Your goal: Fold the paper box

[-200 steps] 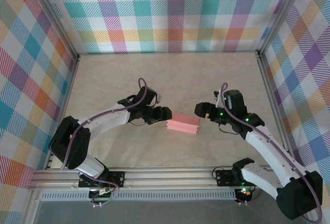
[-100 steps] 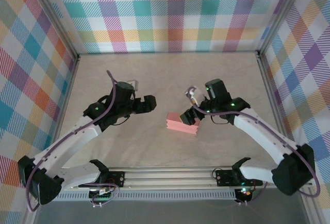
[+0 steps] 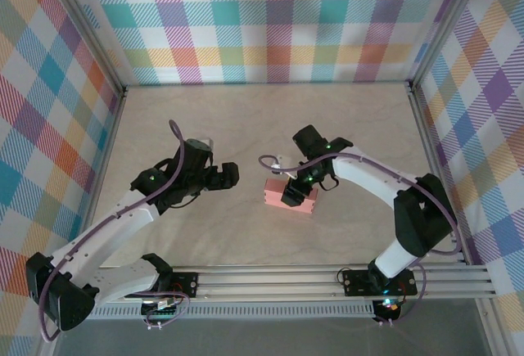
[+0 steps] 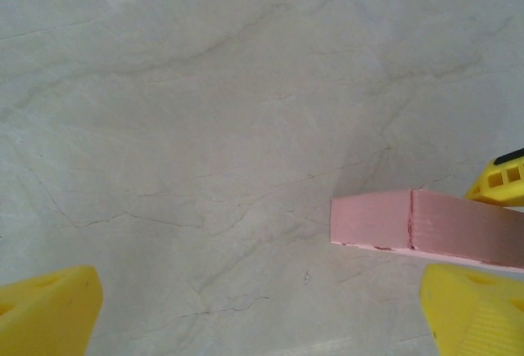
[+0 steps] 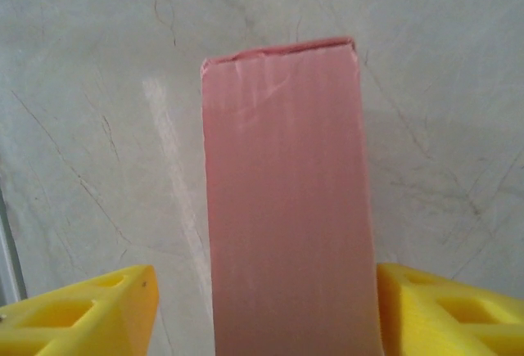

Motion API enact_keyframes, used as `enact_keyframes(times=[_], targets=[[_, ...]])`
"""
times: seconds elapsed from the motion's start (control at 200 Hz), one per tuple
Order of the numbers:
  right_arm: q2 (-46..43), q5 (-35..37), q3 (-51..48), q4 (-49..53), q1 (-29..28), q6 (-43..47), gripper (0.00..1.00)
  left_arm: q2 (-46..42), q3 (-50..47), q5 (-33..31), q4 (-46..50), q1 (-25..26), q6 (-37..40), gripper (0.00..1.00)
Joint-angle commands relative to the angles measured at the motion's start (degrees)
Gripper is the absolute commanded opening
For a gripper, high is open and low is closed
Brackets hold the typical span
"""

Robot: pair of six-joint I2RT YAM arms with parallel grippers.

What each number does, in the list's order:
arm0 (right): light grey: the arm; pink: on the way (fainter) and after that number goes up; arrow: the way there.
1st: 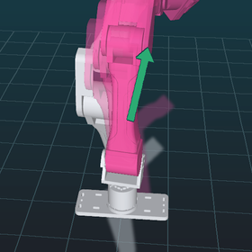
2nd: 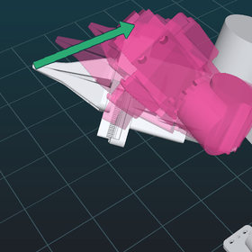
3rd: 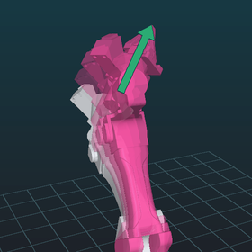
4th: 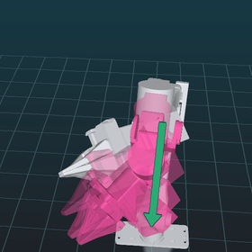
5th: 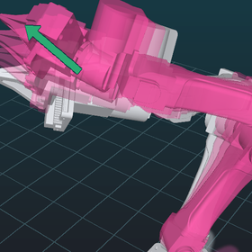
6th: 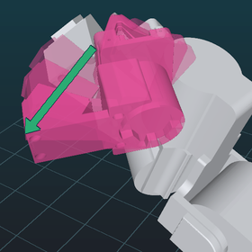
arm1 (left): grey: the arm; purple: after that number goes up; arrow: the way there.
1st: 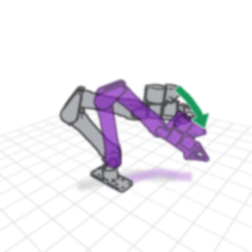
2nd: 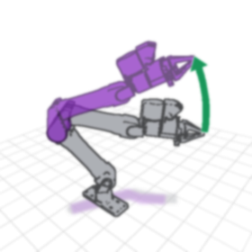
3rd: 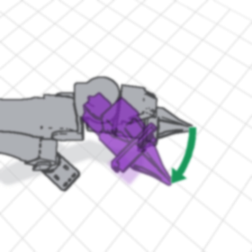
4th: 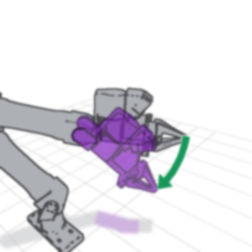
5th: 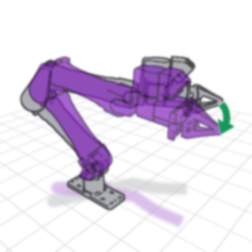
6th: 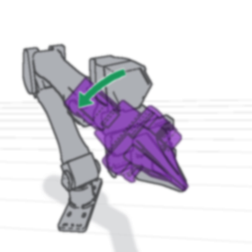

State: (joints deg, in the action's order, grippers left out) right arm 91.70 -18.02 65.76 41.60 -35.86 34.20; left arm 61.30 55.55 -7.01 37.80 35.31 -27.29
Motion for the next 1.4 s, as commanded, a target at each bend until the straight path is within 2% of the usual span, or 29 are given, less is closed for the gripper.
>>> enact_keyframes(times=[0.0, 0.205, 0.43, 0.67, 0.78, 0.92, 1.14, 1.395], targets=[[0.73, 0.61, 2.0, 2.96, -0.53, 3.67, 0.6, 1.21, -0.2, -1.19, 1.05, -0.77, 1.22, 0.99], [1.14, 2.61, 2.27, 3.17, -0.52, 5.17, 0.51, 2.64, -0.27, -0.91, 0.8, -0.77, 1.34, 1.0], [1.03, 4.26, 3.32, 3.22, -0.57, 5.62, 0.44, 2.94, -0.33, -1.17, 0.6, -0.77, 1.55, 1.0], [0.0, 8.83, 3.85, 1.21, -0.44, 4.54, 0.43, 2.95, -0.61, -1.43, 0.45, -0.86, 1.72, 1.0], [-0.94, 14.07, 3.55, -3.12, -0.44, 3.63, 0.41, 3.08, -1.32, -1.52, -0.3, -0.94, 1.6, 1.0], [-1.87, 23.73, 2.15, -14.37, -0.49, 2.17, 0.38, 3.89, -1.93, -1.18, -1.04, -1.37, 1.28, 1.0], [1.07, 32.5, -1.5, -29.24, -1.59, 7.93, 0.4, 4.55, -3.59, -0.42, -2.36, -2.43, 0.96, 1.0], [6.01, 32.35, -1.96, -30.51, -1.69, 8.99, 0.47, 4.88, -4.88, 0.05, -2.82, -3.25, 0.86, 1.0]])
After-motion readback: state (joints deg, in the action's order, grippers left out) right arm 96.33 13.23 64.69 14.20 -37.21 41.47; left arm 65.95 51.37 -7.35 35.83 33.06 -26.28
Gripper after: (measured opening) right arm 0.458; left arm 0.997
